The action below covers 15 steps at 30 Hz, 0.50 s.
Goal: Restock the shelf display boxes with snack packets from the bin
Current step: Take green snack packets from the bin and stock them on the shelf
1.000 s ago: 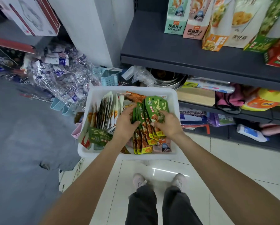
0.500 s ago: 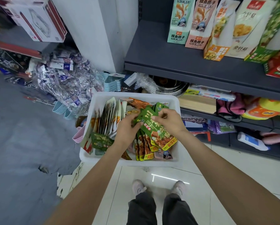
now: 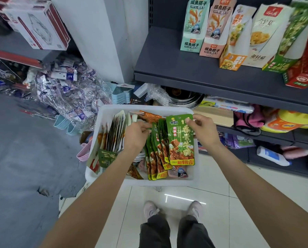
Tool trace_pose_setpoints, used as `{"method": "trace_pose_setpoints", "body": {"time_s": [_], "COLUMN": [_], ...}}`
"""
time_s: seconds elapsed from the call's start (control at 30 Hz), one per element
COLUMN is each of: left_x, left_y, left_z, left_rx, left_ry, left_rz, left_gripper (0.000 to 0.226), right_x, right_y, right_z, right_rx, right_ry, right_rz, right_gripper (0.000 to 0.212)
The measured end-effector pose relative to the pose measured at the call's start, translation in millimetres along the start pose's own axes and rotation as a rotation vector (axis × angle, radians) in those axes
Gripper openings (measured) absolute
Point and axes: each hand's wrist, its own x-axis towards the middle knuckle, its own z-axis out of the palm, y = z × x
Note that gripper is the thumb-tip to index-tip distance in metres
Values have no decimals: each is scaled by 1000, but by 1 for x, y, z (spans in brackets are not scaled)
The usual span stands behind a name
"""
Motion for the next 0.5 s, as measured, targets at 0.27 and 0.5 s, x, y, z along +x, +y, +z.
{"method": "trace_pose_setpoints", "body": {"time_s": [0.27,0.5], "left_x": [-7,-18], "left_y": [8,16], "left_z": [-35,-49], "left_rx": [-150,-332], "left_ry": [53,9], "left_rz": [8,-94], "left_gripper": [6,7], "right_x": [2,-1], "right_y": [-18,-36], "right_z": [-4,-3], "right_rx": [23,69], "right_ry": [-47,-74], "right_rz": [-49,-71], "right_gripper": [27,10]}}
